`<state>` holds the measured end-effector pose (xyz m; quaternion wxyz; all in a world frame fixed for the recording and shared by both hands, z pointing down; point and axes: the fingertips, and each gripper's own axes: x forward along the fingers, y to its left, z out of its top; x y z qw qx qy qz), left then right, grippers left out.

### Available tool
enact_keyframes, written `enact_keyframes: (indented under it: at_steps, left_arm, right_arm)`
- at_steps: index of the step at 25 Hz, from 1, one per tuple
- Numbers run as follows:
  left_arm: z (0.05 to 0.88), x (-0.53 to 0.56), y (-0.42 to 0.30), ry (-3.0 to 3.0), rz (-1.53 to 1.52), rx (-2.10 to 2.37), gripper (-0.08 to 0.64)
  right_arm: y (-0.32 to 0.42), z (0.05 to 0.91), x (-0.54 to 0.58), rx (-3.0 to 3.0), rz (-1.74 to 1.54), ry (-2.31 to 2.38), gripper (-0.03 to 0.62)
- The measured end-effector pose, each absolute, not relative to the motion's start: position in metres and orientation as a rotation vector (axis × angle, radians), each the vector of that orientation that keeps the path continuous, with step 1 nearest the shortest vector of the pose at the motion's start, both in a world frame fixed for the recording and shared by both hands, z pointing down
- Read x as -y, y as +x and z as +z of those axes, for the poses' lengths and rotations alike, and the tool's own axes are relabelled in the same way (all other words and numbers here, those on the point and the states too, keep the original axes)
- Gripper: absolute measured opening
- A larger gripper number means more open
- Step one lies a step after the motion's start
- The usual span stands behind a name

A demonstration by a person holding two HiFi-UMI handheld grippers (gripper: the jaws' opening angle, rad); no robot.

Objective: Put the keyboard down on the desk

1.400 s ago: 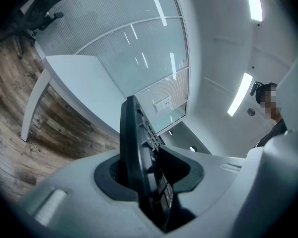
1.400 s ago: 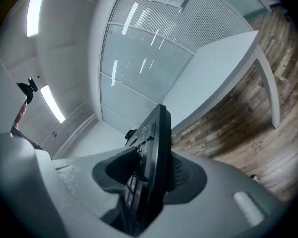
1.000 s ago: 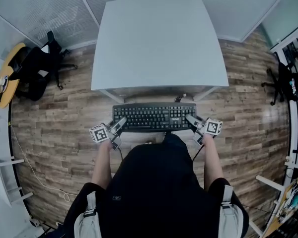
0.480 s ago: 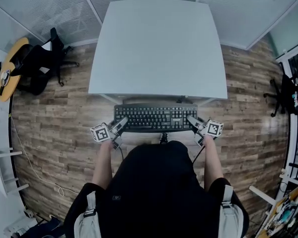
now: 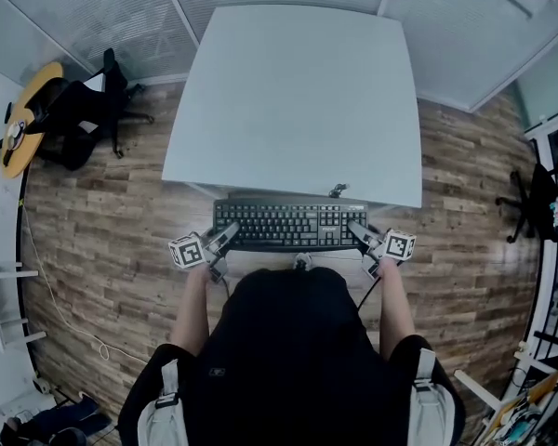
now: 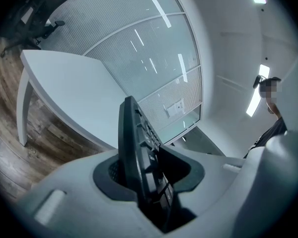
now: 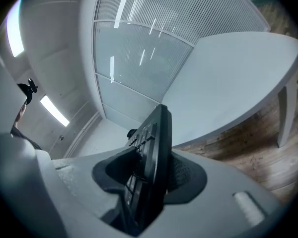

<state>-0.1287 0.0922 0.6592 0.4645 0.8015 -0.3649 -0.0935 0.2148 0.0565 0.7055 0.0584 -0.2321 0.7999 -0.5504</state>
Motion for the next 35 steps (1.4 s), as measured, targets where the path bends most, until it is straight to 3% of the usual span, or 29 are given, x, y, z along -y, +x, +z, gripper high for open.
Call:
enact_keyframes:
  at_steps: [16, 35]
  left_arm:
    - [0.657, -0.03, -0.114, 1.989, -0.23, 0.912, 0.147]
    - [0.681, 0.086, -0.152, 1.972, -0.189, 0.905, 0.163]
  right_arm:
    - [0.225, 0.702, 0.008, -2.457, -1.677, -0.663, 0.17]
    - [0.191, 0.712, 0.111, -2.468, -1.689, -0.765, 0.173]
